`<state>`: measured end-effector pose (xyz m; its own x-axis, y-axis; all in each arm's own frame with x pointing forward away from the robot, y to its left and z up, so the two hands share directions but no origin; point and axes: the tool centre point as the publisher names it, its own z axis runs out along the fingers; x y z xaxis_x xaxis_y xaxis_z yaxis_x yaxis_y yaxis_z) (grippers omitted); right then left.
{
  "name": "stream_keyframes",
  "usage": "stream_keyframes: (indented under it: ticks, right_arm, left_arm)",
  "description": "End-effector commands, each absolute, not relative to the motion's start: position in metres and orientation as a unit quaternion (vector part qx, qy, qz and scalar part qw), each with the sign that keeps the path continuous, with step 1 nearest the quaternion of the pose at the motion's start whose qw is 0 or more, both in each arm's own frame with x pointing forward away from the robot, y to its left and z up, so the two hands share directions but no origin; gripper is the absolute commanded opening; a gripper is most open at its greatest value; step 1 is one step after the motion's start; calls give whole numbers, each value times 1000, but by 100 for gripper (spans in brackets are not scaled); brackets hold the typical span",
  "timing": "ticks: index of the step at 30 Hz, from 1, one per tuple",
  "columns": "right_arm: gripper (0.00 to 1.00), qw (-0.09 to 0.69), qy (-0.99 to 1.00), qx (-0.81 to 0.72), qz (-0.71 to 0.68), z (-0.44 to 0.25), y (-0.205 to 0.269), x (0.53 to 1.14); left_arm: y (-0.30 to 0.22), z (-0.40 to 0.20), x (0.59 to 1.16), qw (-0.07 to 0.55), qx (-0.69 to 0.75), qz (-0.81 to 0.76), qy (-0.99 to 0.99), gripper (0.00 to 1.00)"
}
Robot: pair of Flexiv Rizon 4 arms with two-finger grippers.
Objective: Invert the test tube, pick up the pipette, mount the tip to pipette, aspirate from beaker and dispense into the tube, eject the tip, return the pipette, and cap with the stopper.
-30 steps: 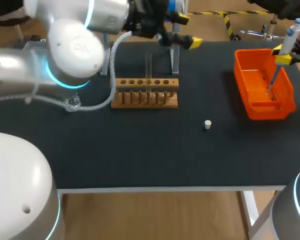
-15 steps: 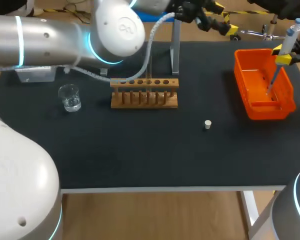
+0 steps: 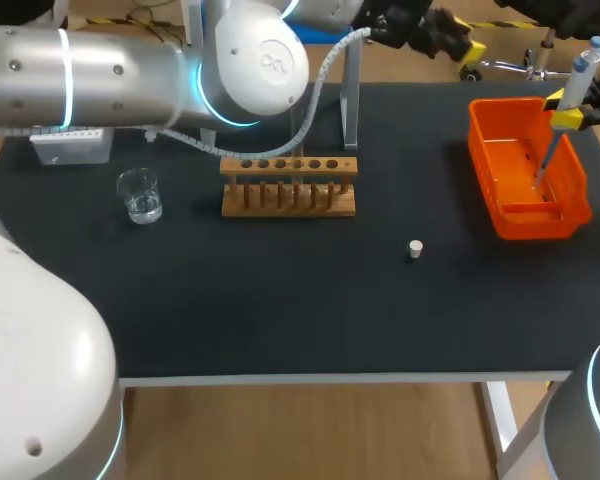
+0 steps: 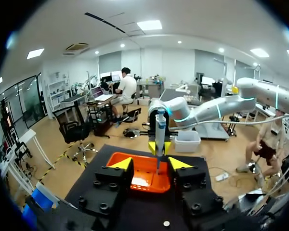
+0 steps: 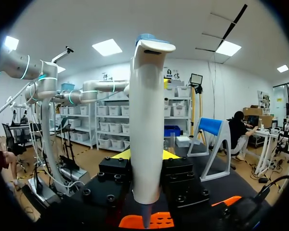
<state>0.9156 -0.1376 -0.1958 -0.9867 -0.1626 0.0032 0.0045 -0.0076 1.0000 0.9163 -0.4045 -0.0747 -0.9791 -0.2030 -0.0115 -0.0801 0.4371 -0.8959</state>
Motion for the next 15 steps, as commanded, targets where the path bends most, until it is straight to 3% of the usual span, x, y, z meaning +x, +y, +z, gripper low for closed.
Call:
stream_keyframes:
  ticks: [1, 15]
  right_arm:
    - [0, 61, -702, 58, -707, -196, -140, 917]
    - [0, 61, -702, 58, -707, -196, -140, 917]
  left_arm:
    - [-405, -75, 916, 59, -84, -523, 846, 0]
    - [-424, -75, 925, 57, -81, -519, 849, 0]
